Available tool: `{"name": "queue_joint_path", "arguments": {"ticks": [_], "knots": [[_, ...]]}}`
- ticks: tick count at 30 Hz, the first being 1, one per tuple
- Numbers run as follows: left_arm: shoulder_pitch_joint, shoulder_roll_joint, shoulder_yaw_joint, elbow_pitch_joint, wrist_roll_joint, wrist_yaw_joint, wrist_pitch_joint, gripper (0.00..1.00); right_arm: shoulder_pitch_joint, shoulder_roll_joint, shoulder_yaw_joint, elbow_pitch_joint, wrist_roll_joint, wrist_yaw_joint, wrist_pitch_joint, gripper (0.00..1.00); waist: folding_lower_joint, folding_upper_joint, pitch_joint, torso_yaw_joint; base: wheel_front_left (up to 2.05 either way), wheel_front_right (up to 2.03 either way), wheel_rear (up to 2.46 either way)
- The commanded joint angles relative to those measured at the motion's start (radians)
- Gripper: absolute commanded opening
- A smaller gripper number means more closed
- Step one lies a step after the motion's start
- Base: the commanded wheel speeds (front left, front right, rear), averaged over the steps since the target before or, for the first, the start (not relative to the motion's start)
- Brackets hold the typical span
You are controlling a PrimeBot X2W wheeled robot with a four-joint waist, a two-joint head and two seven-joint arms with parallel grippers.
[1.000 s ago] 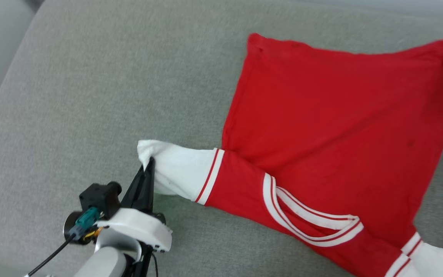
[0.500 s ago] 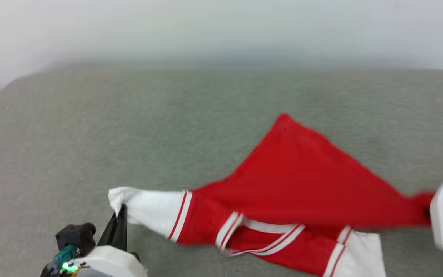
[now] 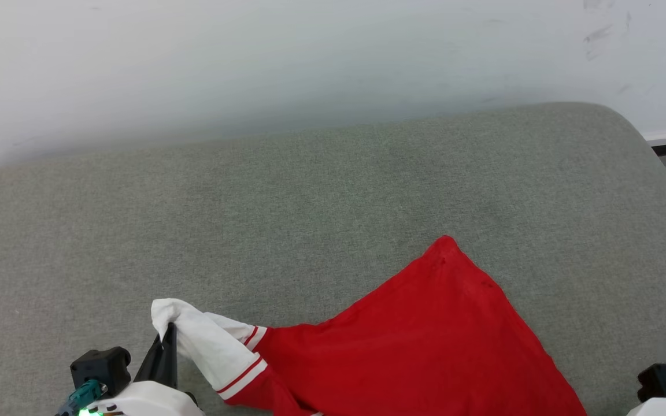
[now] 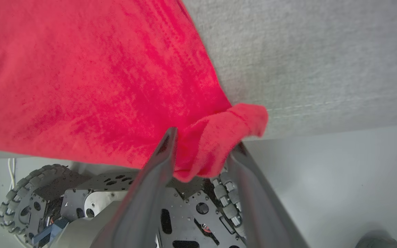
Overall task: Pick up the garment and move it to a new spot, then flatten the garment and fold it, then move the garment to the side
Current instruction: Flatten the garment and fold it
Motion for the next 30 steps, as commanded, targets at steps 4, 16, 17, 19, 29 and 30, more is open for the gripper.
{"name": "queue_joint_path", "arguments": {"ticks": [4, 16, 17, 19, 29, 30], "knots": [[-0.012, 0.007, -0.006, -0.012, 0.004, 0.009, 0.008, 0.0, -0.037, 0.003, -0.035, -0.052, -0.048, -0.001, -0.15, 1.0, 0.0003, 0.0, 0.009, -0.002, 0.0, 0.0, 0.0], [-0.126, -0.015, -0.024, -0.047, 0.04, 0.005, 0.012, 0.0, -0.287, -0.034, 0.019, 0.041, -0.062, -0.001, -0.481, 1.0, 0.0003, 0.0, 0.131, 0.054, 0.0, 0.0, 0.0], [-0.138, -0.018, -0.026, -0.047, 0.044, 0.004, 0.01, 0.0, -0.318, -0.042, 0.038, 0.052, -0.055, -0.001, -0.477, 1.0, 0.0003, 0.0, 0.143, 0.059, 0.0, 0.0, 0.0], [-0.163, -0.023, -0.031, -0.048, 0.051, -0.003, 0.009, 0.0, -0.379, -0.066, 0.075, 0.071, -0.042, -0.001, -0.455, 1.0, 0.0003, 0.0, 0.171, 0.071, 0.0, 0.0, 0.0], [-0.287, -0.051, -0.069, -0.058, 0.091, -0.025, 0.017, 0.0, -0.635, -0.156, 0.261, 0.131, 0.078, -0.001, -0.094, 1.0, 0.0003, 0.0, 0.289, 0.147, 0.0, 0.0, 0.0], [-0.287, -0.051, -0.069, -0.058, 0.091, -0.025, 0.017, 0.0, -0.635, -0.156, 0.261, 0.131, 0.078, -0.001, -0.094, 1.0, 0.0003, 0.0, 0.289, 0.147, 0.0, 0.0, 0.0]]}}
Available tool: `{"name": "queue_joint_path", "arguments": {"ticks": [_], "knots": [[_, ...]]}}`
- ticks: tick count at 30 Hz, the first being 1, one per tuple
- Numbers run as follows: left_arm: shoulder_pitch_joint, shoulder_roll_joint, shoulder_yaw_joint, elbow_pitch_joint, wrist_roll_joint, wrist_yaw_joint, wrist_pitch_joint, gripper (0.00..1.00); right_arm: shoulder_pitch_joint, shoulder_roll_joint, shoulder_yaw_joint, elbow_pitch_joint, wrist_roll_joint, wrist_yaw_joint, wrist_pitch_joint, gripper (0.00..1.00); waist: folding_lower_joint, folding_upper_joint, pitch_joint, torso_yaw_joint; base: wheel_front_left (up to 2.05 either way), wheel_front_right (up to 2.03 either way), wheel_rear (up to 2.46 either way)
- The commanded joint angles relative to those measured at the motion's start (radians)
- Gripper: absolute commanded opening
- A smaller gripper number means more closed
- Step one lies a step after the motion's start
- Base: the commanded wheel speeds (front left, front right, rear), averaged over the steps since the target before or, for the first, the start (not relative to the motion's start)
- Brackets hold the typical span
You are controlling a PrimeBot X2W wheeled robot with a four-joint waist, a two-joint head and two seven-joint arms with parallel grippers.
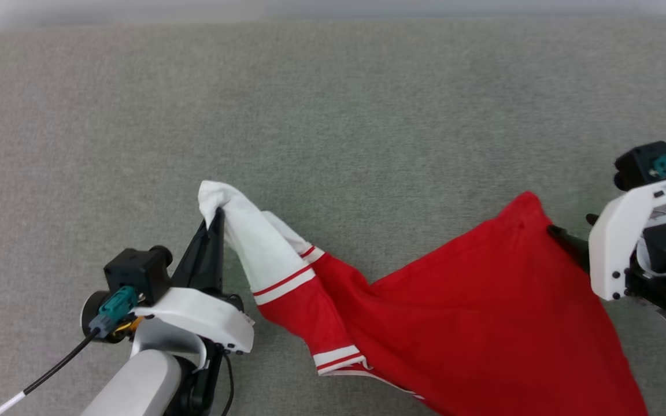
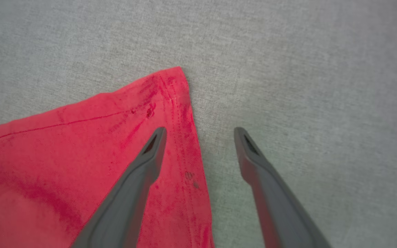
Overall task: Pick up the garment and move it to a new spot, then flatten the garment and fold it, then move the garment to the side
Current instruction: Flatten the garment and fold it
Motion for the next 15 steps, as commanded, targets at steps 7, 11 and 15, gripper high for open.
{"name": "queue_joint_path", "arguments": {"ticks": [7, 11, 15], "knots": [[-0.059, -0.025, -0.016, 0.011, 0.019, -0.012, -0.012, 0.0, -0.101, -0.018, 0.116, 0.059, 0.039, -0.001, 0.082, 1.0, -0.0002, 0.0, 0.076, 0.057, 0.0, 0.0, 0.0], [-0.067, -0.034, -0.024, 0.023, 0.02, -0.017, -0.016, 0.0, -0.104, -0.011, 0.189, 0.146, 0.079, -0.001, 0.11, 1.0, -0.0002, 0.0, 0.087, 0.066, 0.0, 0.0, 0.0], [-0.063, -0.037, -0.027, 0.043, 0.011, -0.022, -0.02, 0.0, -0.092, -0.009, 0.263, 0.229, 0.148, 0.0, 0.163, 0.0, -0.0002, 0.0, 0.079, 0.072, 0.0, 0.0, 0.0]]}}
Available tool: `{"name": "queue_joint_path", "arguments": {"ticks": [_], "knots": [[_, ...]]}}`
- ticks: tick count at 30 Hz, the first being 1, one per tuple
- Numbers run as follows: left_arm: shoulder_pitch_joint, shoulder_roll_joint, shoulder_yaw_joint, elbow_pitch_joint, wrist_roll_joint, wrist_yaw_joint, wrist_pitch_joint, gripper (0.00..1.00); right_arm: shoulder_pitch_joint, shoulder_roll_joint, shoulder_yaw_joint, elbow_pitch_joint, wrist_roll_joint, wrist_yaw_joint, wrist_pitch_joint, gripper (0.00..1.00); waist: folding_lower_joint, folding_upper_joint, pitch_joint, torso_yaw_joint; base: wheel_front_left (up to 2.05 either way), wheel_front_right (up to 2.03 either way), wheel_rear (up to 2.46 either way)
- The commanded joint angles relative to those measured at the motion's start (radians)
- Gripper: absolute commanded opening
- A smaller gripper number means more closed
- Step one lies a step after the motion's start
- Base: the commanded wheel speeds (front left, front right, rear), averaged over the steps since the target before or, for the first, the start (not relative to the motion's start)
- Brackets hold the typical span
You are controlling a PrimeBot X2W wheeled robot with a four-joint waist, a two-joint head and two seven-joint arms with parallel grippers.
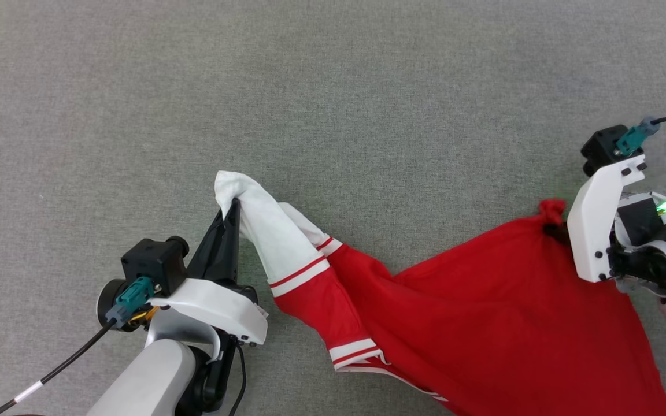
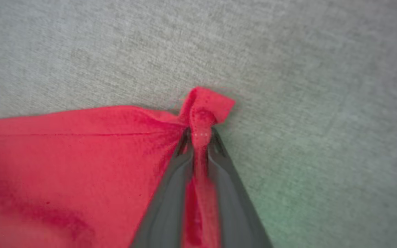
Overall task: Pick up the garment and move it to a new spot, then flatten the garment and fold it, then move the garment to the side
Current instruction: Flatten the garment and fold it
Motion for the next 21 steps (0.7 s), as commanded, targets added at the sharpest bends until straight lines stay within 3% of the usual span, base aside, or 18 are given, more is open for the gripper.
{"name": "queue_joint_path", "arguments": {"ticks": [1, 11, 16, 21], "knots": [[-0.004, 0.0, 0.001, 0.004, -0.003, -0.001, -0.005, 0.0, 0.071, 0.024, 0.053, 0.06, 0.012, 0.0, 0.023, 0.0, 0.0, 0.0, -0.005, 0.001, 0.0, 0.0, 0.0], [-0.017, 0.029, 0.015, 0.034, -0.009, -0.016, -0.001, 0.0, -0.034, -0.025, 0.04, 0.071, -0.012, -0.001, -0.174, 0.0, 0.0, 0.0, -0.123, -0.01, 0.0, 0.0, 0.0], [-0.081, 0.064, -0.007, 0.046, 0.01, -0.053, 0.042, 0.0, -0.06, -0.019, 0.001, 0.106, -0.071, -0.001, -0.256, 0.0, 0.0, 0.0, -0.211, -0.027, 0.0, 0.0, 0.0], [-0.161, 0.06, 0.017, 0.077, -0.021, -0.082, 0.069, 0.0, -0.092, 0.004, -0.032, 0.148, -0.147, -0.001, -0.312, 0.0, 0.0, 0.0, -0.293, -0.051, 0.0, 0.0, 0.0]]}}
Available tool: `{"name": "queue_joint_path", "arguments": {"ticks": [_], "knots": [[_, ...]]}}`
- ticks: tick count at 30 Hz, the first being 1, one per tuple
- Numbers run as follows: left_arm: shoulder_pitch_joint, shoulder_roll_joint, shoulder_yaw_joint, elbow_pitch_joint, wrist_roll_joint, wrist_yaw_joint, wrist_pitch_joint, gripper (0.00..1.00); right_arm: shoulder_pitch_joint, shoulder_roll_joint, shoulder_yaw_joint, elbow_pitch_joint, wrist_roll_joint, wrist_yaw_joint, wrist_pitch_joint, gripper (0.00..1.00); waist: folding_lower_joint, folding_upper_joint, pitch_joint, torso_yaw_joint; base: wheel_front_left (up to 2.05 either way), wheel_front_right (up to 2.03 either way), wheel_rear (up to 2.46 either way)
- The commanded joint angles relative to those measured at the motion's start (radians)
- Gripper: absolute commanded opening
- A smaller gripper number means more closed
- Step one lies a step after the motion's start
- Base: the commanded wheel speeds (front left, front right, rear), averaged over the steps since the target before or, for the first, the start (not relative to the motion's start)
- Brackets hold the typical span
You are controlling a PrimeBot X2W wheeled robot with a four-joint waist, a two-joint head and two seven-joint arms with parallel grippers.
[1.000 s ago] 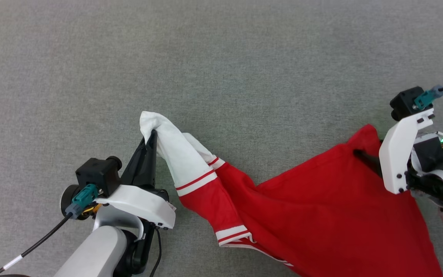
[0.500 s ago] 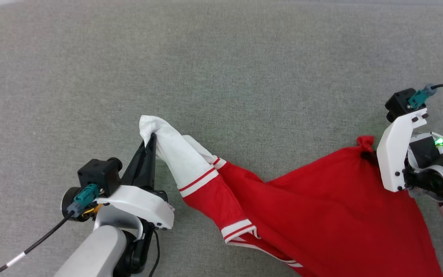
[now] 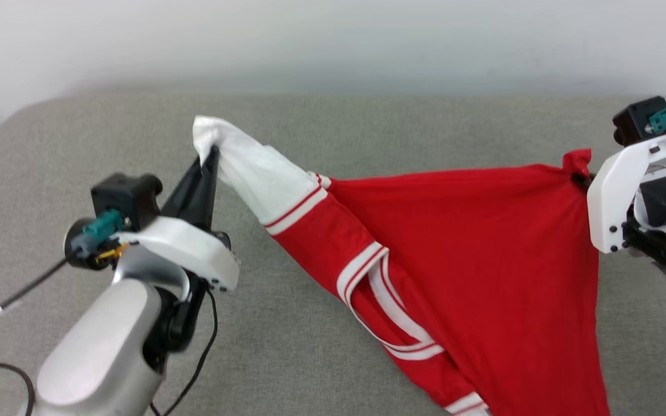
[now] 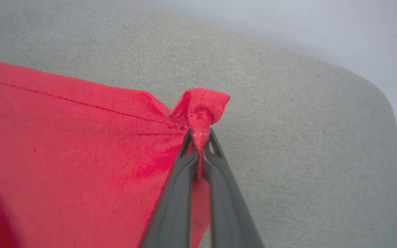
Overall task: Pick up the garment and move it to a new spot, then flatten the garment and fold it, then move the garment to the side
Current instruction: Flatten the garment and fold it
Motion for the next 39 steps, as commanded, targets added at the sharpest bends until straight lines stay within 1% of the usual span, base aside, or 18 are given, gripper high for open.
{"name": "queue_joint_path", "arguments": {"ticks": [1, 7, 10, 13, 19, 24, 27, 32, 33, 39], "knots": [[-0.029, -0.003, 0.013, 0.009, -0.009, -0.006, 0.005, 0.0, -0.02, 0.005, -0.006, 0.008, -0.016, -0.001, -0.01, 0.0, 0.0, 0.0, -0.051, -0.025, 0.0, 0.0, 0.0], [-0.154, -0.048, 0.091, 0.121, -0.09, -0.026, -0.003, 0.0, -0.075, 0.042, -0.045, 0.046, -0.095, -0.001, -0.05, 0.0, 0.0, 0.0, -0.089, -0.054, 0.0, 0.0, 0.0], [-0.241, -0.051, 0.108, 0.19, -0.097, -0.038, 0.006, 0.0, -0.117, 0.058, -0.063, 0.059, -0.121, -0.001, -0.067, 0.0, 0.0, 0.0, -0.08, -0.069, 0.0, 0.0, 0.0], [-0.331, -0.051, 0.108, 0.264, -0.09, -0.059, 0.024, 0.0, -0.167, 0.064, -0.061, 0.067, -0.155, -0.001, -0.084, 0.0, 0.0, 0.0, -0.051, -0.082, 0.0, 0.0, 0.0], [-0.545, -0.045, 0.091, 0.399, -0.054, -0.095, 0.054, 0.0, -0.305, 0.064, -0.091, 0.092, -0.216, -0.001, -0.131, 0.0, 0.0, 0.0, 0.049, -0.1, 0.0, 0.0, 0.0], [-0.735, -0.028, 0.075, 0.474, 0.009, -0.123, 0.018, 0.0, -0.451, 0.065, -0.149, 0.12, -0.279, -0.002, -0.203, 0.0, 0.0, 0.0, 0.152, -0.109, 0.0, 0.0, 0.0], [-0.836, -0.032, 0.067, 0.5, 0.043, -0.137, -0.015, 0.0, -0.536, 0.068, -0.19, 0.134, -0.313, -0.002, -0.25, 0.0, 0.0, 0.0, 0.213, -0.106, 0.0, 0.0, 0.0], [-0.999, -0.023, 0.065, 0.536, 0.09, -0.147, -0.065, 0.0, -0.669, 0.078, -0.24, 0.154, -0.371, -0.002, -0.341, 0.0, 0.0, 0.0, 0.304, -0.111, 0.0, 0.0, 0.0], [-1.03, -0.02, 0.072, 0.541, 0.093, -0.143, -0.073, 0.0, -0.691, 0.083, -0.244, 0.161, -0.376, -0.002, -0.35, 0.0, 0.0, 0.0, 0.322, -0.113, 0.0, 0.0, 0.0], [-1.17, 0.004, 0.079, 0.556, 0.118, -0.152, -0.08, 0.0, -0.816, 0.088, -0.255, 0.181, -0.414, -0.002, -0.423, 0.0, 0.0, 0.0, 0.418, -0.115, 0.0, 0.0, 0.0]]}}
